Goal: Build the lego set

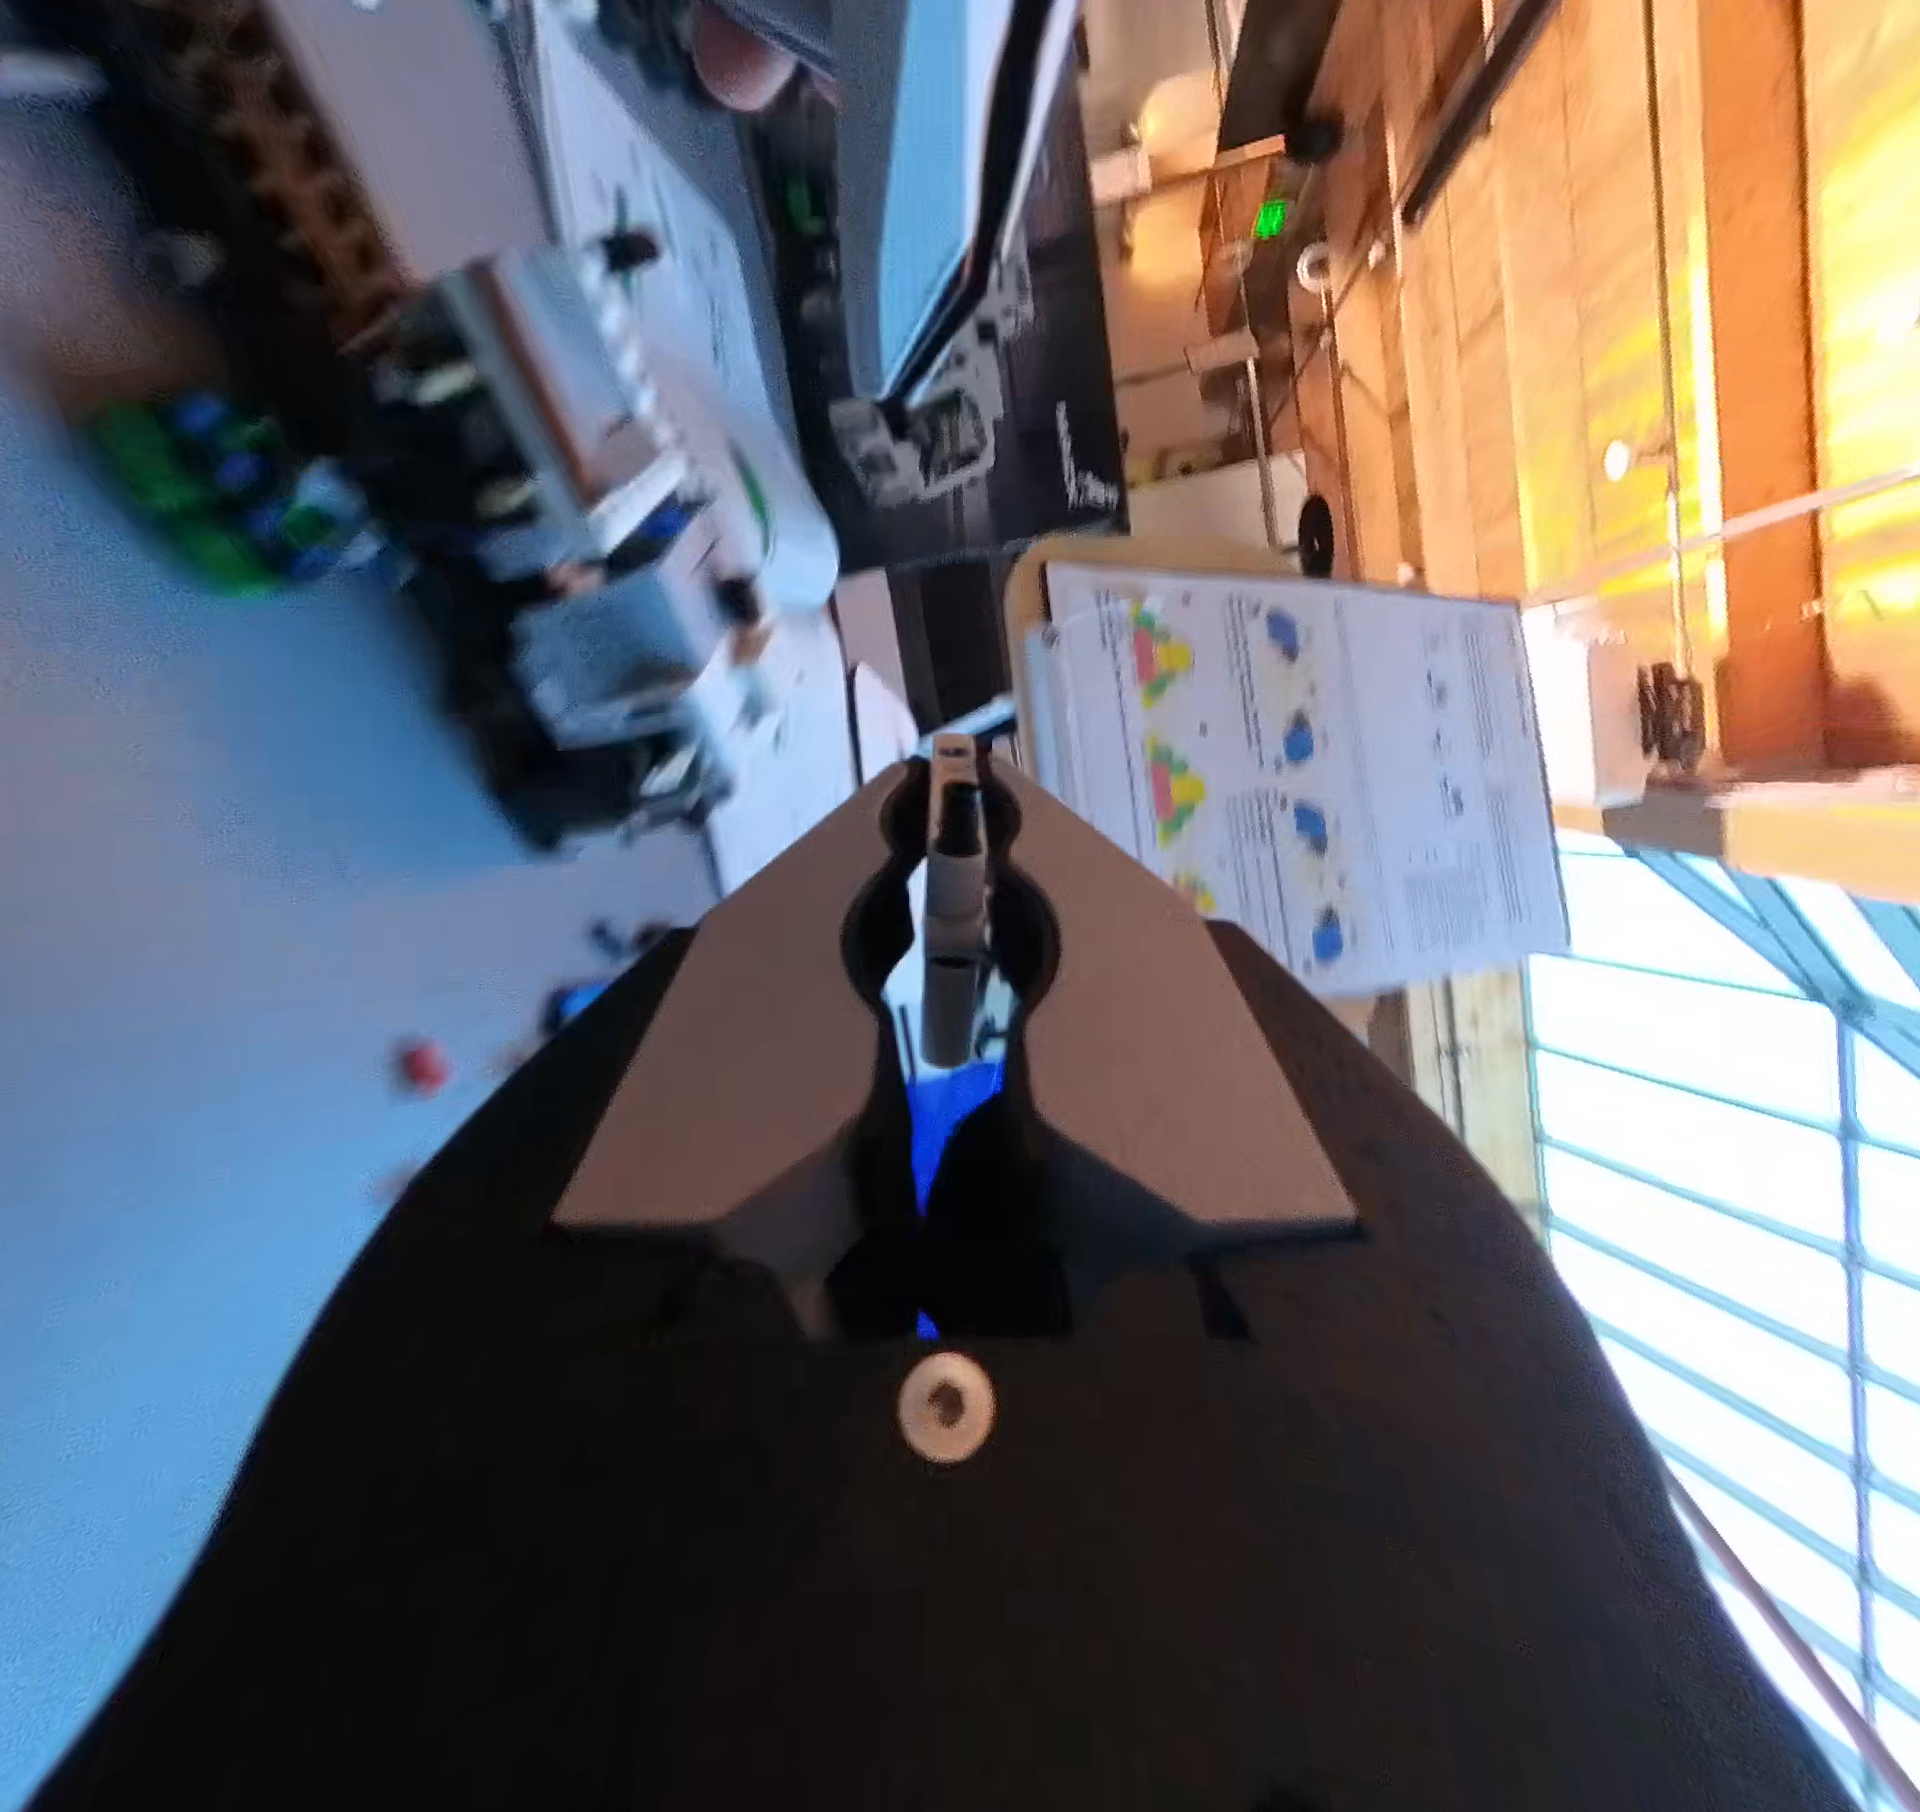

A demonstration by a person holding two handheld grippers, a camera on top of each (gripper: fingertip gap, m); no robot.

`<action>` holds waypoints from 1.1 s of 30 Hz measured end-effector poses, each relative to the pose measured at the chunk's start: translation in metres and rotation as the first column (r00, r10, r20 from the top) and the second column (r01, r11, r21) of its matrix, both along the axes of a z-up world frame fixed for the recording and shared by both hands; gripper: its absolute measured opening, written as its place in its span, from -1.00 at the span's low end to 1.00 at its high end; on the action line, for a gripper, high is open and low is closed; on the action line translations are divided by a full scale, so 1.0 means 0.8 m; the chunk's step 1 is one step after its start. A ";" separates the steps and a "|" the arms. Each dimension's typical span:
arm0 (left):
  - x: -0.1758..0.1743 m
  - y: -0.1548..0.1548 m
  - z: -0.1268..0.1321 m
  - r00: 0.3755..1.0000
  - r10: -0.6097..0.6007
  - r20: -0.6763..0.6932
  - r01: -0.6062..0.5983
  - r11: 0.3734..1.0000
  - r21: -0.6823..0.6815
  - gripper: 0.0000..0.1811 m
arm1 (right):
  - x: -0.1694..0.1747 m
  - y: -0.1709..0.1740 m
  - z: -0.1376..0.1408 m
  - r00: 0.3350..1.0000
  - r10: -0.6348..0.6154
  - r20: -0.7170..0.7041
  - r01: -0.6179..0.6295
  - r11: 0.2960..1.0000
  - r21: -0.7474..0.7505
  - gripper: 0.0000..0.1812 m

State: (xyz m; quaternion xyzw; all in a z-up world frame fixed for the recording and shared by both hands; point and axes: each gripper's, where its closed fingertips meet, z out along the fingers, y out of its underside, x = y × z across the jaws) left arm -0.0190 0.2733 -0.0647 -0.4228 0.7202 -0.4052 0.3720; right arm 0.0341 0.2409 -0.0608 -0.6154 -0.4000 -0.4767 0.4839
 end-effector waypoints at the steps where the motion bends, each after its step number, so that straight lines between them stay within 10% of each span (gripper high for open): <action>1: -0.006 0.032 0.008 0.997 0.064 0.042 -0.065 0.998 0.018 -0.97 | -0.005 0.024 0.011 1.000 0.029 -0.001 -0.029 0.999 -0.020 -0.93; 5: -0.030 0.123 0.013 0.947 0.227 0.225 -0.281 0.927 0.247 -0.96 | -0.025 0.125 0.017 0.998 0.054 0.023 -0.051 0.989 -0.137 -0.93; 8: -0.043 0.148 0.007 0.909 0.210 0.360 -0.376 0.788 0.487 -0.96 | -0.053 0.172 -0.004 0.968 0.073 -0.242 -0.128 0.966 -0.224 -0.93; 11: -0.049 0.158 0.001 0.895 0.150 0.420 -0.424 0.574 0.700 -0.97 | -0.066 0.176 -0.028 0.889 0.068 -0.453 -0.205 0.943 -0.260 -0.93; 15: -0.049 0.140 0.001 0.886 0.087 0.456 -0.440 0.472 0.764 -0.97 | -0.065 0.153 0.001 0.897 0.105 -0.429 -0.145 0.988 -0.061 -0.93; 20: -0.054 0.092 0.003 0.909 0.066 0.412 -0.352 0.652 0.672 -0.97 | -0.087 0.116 0.013 0.922 0.213 -0.323 -0.207 0.977 0.053 -0.92; 24: -0.106 -0.005 -0.063 0.990 -0.013 -0.138 0.033 0.989 0.144 -0.97 | -0.065 0.096 0.024 0.869 0.266 -0.417 -0.237 0.964 0.121 -0.93; 27: -0.158 -0.078 -0.102 0.918 -0.199 -0.343 0.157 0.977 -0.146 -0.96 | -0.054 0.092 0.022 0.830 0.278 -0.483 -0.238 0.961 0.144 -0.93; 33: -0.180 -0.107 -0.158 0.895 -0.192 -0.402 0.206 0.979 -0.010 -0.95 | -0.066 0.096 0.000 0.879 0.284 -0.384 -0.259 0.959 0.115 -0.93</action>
